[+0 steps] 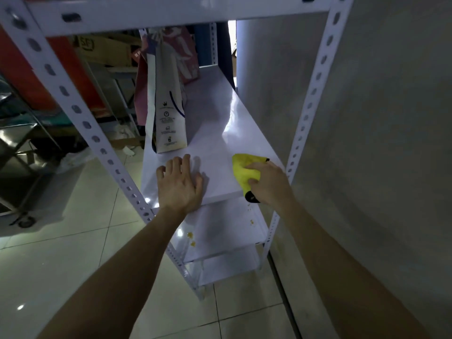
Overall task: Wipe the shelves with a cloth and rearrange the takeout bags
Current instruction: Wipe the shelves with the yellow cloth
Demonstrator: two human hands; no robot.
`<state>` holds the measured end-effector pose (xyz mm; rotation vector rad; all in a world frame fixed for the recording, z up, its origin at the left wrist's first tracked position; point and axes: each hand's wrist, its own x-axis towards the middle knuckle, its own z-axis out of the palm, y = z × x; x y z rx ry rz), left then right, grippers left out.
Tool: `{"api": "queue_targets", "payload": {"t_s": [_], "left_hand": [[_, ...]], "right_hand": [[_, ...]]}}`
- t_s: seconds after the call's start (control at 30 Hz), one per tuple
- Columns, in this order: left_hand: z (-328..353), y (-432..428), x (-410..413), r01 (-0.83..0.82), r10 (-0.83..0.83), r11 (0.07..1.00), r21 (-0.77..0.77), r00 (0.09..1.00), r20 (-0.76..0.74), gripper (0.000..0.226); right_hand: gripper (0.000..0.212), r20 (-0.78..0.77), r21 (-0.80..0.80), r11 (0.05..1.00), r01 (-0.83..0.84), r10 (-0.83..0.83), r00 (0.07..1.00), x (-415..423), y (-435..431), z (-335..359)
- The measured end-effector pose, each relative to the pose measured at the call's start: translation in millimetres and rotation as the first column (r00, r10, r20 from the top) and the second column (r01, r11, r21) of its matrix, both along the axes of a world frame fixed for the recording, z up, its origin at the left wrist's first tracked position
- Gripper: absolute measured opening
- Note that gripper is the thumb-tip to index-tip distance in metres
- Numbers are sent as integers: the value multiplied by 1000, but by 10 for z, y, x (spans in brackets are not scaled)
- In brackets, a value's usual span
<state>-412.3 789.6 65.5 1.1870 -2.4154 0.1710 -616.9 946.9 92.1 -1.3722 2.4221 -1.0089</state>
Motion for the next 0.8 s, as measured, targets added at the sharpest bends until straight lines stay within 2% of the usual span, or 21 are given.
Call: {"api": "queue_targets", "payload": {"t_s": [0.1,0.17,0.2,0.23,0.27,0.3,0.33,0.37,0.43,0.6,0.8], "left_hand": [[96,93,-20,-3,3,999,41,1000,-10,58],[177,215,-21,60,-46,996,73,982,-186,51],[217,289,-10,108,-64,987,122,945,-320,44],[254,368,11,162,-63,969,189,894,-443,35],[297,441,36,211,-46,943,256,847,-530,26],[347,495,64,252,-17,912,324,813,-582,19],[410,534,92,294,12,869,398,792,-611,15],[485,564,119,350,30,815,461,770,-637,14],[671,619,174,477,40,716,510,701,-712,18],[1212,670,265,626,107,611,485,542,-834,26],[1547,614,394,676,101,579,456,495,-863,30]], "right_hand": [[41,83,-22,996,-91,93,992,-59,175,123],[41,275,-167,983,-73,118,954,-80,326,172],[39,462,-277,961,-22,153,874,-62,395,195],[38,644,-380,924,44,230,730,-28,447,214],[39,759,-463,882,85,345,553,9,479,244],[40,797,-527,845,98,450,404,41,485,276],[41,800,-568,817,101,519,300,75,482,323],[41,793,-594,798,107,557,247,106,460,387],[44,781,-615,780,115,584,221,166,400,500],[52,758,-651,754,94,636,146,354,304,659],[56,753,-656,754,28,651,95,502,350,774]]}}
